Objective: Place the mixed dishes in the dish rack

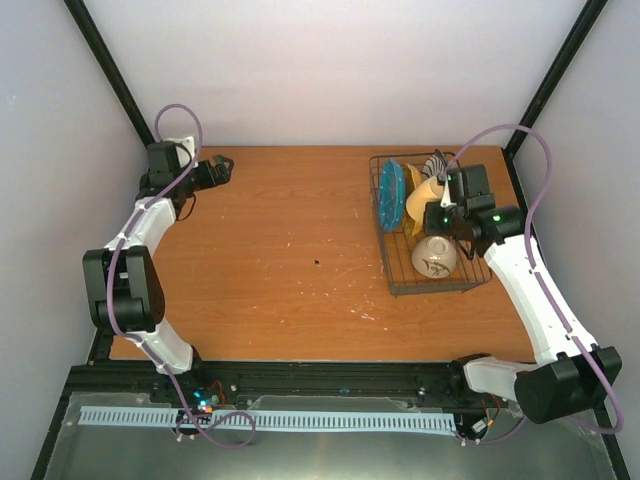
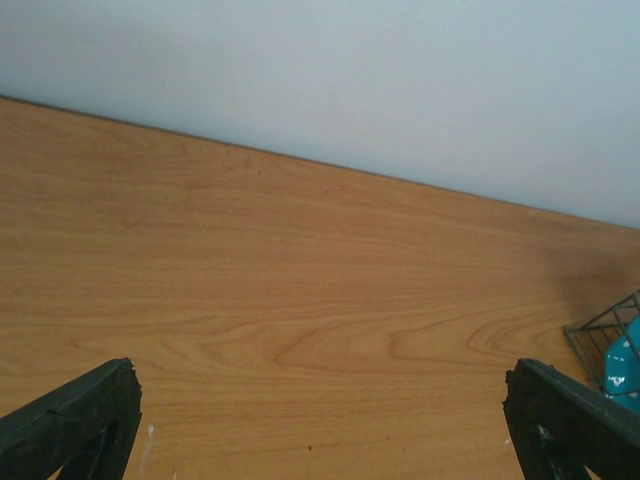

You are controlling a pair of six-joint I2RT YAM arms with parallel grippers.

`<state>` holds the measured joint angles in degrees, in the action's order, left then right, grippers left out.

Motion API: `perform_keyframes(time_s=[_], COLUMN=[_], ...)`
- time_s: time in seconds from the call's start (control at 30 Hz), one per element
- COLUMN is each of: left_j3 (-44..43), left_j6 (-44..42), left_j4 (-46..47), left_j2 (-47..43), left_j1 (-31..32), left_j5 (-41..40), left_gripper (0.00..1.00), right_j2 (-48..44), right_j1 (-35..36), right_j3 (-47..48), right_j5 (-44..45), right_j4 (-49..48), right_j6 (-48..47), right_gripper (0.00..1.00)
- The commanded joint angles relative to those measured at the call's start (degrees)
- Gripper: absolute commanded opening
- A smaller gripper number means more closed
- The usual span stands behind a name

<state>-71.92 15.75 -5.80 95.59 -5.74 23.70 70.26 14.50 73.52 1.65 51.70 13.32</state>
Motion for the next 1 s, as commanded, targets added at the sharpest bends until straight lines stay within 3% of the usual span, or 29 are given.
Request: perform_keyframes(time_s=[0.0,0.33,0.97], left_j3=[1.68,5.65,8.74], left_j6=[-0.82,-2.86,-3.44], left_j4=[0.89,0.4,1.38], left_j2=[-2.02,-5.6,-7.27], left_j1=[-0.27,-0.28,-0.35], left_j5=[0.08,-3.08,-3.34], left_gripper=[1.0,1.0,1.0], right_j2=[-2.46,-3.09,-1.37], right_j1=[0.2,0.18,1.5], right_j3=[-3.44,-11.96,-17.8], right_j5=[2.76,-1.97,-4.1], right_j4=[-4.64,-6.53,-10.03], right_j6=[0.03,0.59,-1.68], right_gripper=[0.03,0.03,0.03])
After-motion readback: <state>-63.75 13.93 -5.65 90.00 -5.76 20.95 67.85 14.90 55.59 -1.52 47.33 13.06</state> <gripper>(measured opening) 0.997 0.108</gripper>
